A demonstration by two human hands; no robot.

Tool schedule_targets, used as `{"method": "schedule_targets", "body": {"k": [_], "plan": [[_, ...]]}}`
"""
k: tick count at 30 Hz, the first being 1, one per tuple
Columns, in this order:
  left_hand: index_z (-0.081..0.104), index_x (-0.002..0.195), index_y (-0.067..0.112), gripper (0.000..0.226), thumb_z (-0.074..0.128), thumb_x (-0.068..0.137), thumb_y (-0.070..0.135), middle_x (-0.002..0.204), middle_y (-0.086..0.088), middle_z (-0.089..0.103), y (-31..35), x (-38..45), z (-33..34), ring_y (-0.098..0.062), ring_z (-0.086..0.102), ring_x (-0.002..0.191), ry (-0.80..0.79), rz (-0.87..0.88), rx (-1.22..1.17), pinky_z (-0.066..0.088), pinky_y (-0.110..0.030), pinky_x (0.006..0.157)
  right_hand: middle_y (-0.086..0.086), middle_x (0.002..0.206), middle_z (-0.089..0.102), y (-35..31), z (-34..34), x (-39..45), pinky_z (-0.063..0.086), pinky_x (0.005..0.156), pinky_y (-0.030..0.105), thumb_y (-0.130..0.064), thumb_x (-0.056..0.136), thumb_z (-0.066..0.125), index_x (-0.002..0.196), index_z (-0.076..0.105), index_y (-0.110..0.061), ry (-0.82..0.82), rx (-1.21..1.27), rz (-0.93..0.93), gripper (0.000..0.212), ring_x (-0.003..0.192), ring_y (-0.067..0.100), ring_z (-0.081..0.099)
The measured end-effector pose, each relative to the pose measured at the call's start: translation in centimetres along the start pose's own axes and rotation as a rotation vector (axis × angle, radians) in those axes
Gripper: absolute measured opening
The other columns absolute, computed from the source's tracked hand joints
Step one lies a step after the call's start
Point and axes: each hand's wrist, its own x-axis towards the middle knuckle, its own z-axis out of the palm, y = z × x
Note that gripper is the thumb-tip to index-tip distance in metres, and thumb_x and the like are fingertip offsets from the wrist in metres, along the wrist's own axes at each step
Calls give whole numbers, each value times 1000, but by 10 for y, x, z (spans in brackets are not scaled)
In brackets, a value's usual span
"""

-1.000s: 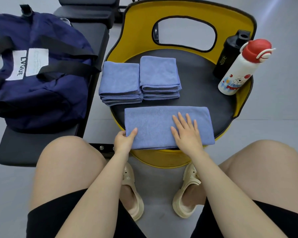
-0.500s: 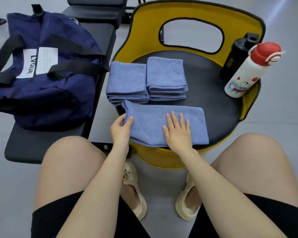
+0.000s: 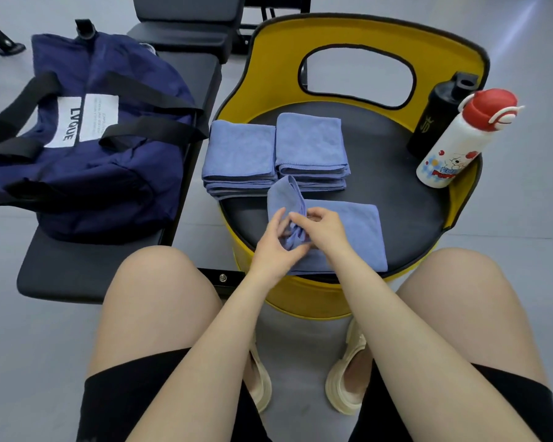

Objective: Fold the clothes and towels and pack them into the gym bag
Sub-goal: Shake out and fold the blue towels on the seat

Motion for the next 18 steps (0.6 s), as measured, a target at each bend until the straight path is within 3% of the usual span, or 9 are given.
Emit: {"method": "schedule_targets", "body": {"k": [2,6,8,10,13,15,18], "plan": [[22,149,18,84,72,82,13,148,2,36,-3,-3,1,-7,39,128,-16,55,224,33,-21,106,1,79,63,1,-4,0,47,68,29,-17,86,64,84,61,-14,36,-56,-7,5,76,16,58],[12,151,13,86,65,83,12,158,-1,12,-16,-7,3,-18,11,145,-44,196,699,13,-25,116,-2,56,36,2,-13,-8,26,51,25,-9,86,55,61,43,-16,85,-11,-18,29,55,12,30],[7,152,13,82,59,88,10,160,1,1,-20,-7,6,-15,1,147,-47,176,732,11,-24,116,-3,57,40,3,-20,-10,26,51,24,-9,88,54,60,46,-17,92,1,-12,30,54,11,31],[5,152,15,79,54,90,7,160,4,-3,-21,-7,10,-13,-2,147,-41,142,724,18,-25,115,-3,59,43,4,-29,-13,27,51,23,-8,89,53,62,50,-16,113,23,-10,28,55,11,33],[9,152,18,74,48,91,2,160,6,-3,-18,-5,17,-12,1,147,-75,151,753,28,-28,113,1,59,34,9,-43,-14,23,49,22,-8,89,52,66,45,-10,140,61,-18,23,56,12,25],[9,152,19,71,44,93,0,160,6,-4,-16,-5,24,-11,-3,147,-107,184,802,22,-27,115,3,61,30,12,-53,-15,21,46,21,-7,88,52,69,45,-9,173,84,-15,20,57,13,22],[6,152,19,67,41,96,5,160,4,-5,-12,-3,34,-13,-8,147,-126,261,914,5,-27,117,1,58,32,17,-67,-16,24,52,25,-8,86,52,57,40,-14,238,94,15,32,61,14,25]]}}
